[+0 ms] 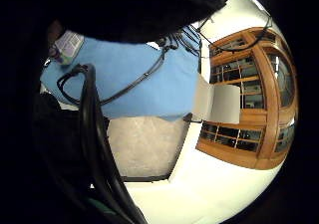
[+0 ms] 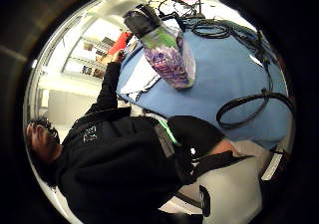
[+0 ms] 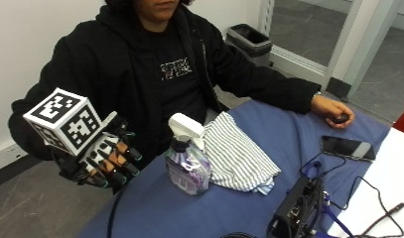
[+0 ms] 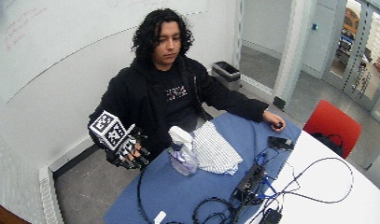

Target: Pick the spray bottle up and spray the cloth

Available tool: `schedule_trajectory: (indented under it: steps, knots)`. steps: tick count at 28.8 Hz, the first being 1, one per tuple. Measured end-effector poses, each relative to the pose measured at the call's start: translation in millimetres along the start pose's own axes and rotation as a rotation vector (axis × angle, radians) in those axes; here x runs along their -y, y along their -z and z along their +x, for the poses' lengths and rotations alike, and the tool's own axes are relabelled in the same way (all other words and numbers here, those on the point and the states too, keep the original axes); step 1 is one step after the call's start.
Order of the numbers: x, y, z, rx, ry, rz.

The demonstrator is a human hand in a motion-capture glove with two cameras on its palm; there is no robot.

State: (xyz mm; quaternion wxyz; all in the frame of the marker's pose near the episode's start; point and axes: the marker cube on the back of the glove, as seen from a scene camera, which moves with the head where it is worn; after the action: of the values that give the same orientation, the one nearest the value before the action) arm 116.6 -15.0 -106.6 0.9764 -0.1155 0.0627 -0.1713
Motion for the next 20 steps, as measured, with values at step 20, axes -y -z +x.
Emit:
schedule_trajectory:
  steps: [20]
  knots:
    - [92,-12,-18,0.414,0.176,-0.042]
